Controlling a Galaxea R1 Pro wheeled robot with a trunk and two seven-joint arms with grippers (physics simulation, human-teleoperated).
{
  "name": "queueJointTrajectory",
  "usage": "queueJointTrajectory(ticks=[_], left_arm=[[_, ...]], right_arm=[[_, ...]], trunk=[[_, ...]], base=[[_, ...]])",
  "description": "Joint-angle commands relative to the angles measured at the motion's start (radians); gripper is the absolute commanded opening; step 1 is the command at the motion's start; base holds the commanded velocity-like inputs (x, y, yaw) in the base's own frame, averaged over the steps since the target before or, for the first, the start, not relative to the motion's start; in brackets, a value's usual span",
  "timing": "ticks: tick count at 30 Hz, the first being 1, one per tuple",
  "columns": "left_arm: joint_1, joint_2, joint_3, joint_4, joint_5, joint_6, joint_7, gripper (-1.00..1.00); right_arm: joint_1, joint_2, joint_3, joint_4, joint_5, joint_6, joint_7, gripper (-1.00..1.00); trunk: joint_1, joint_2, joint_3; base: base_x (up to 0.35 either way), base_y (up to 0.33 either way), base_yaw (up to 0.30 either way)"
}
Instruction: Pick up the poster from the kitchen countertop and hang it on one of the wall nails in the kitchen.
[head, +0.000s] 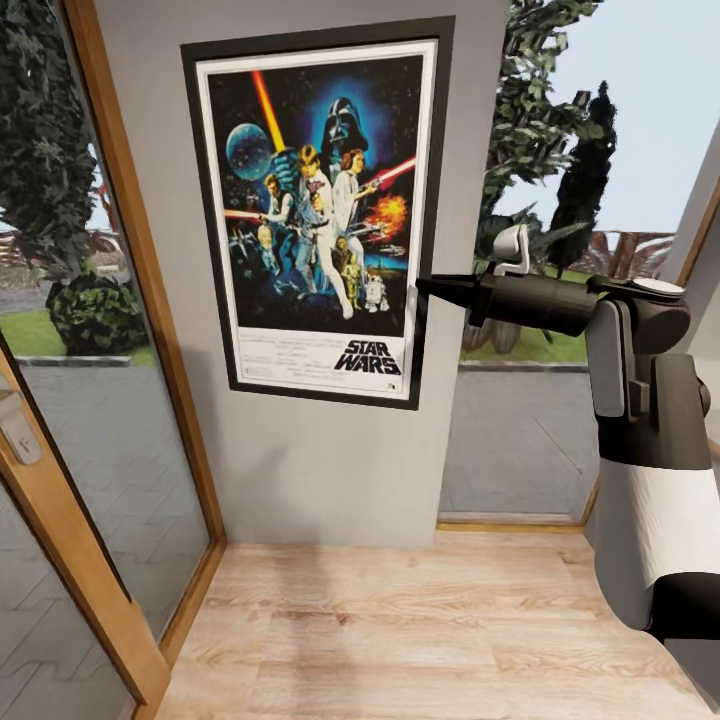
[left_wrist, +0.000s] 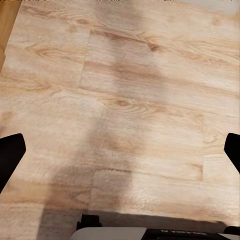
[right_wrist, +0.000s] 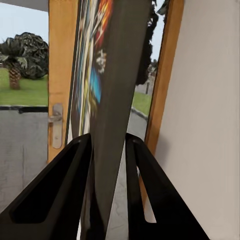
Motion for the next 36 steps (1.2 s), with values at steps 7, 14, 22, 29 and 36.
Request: queueJointTrajectory(ticks=[7, 14, 22, 29, 36], left_arm=[[0.000, 0.000, 0.003, -0.001, 0.009, 0.001, -0.008, 1.00], [0.000, 0.000, 0.004, 0.000, 0.009, 0.001, -0.008, 1.00], [0.000, 0.000, 0.004, -0.001, 0.009, 0.001, -0.008, 1.00], [0.000, 0.000, 0.004, -0.001, 0.009, 0.001, -0.008, 1.00], [0.000, 0.000, 0.004, -0.002, 0.009, 0.001, -0.008, 1.00]], right_arm=[[-0.001, 0.000, 0.000, 0.000, -0.002, 0.005, 0.003, -1.00], [-0.001, -0.001, -0.001, 0.000, -0.002, 0.006, 0.003, -1.00], [-0.001, -0.002, -0.002, 0.000, -0.002, 0.006, 0.003, -1.00], [-0.001, -0.002, -0.002, 0.000, -0.002, 0.006, 0.003, -1.00], [-0.001, -0.001, -0.002, 0.000, -0.002, 0.006, 0.003, -1.00]], trunk=[[0.001, -0.001, -0.001], [0.001, -0.001, -0.001], [0.001, -0.001, -0.001], [0.001, -0.001, -0.001], [0.001, -0.001, -0.001]], base=[[0.127, 0.000, 0.000], [0.044, 0.003, 0.000], [0.255, 0.070, 0.000], [0.313, 0.100, 0.000], [0.319, 0.104, 0.000]])
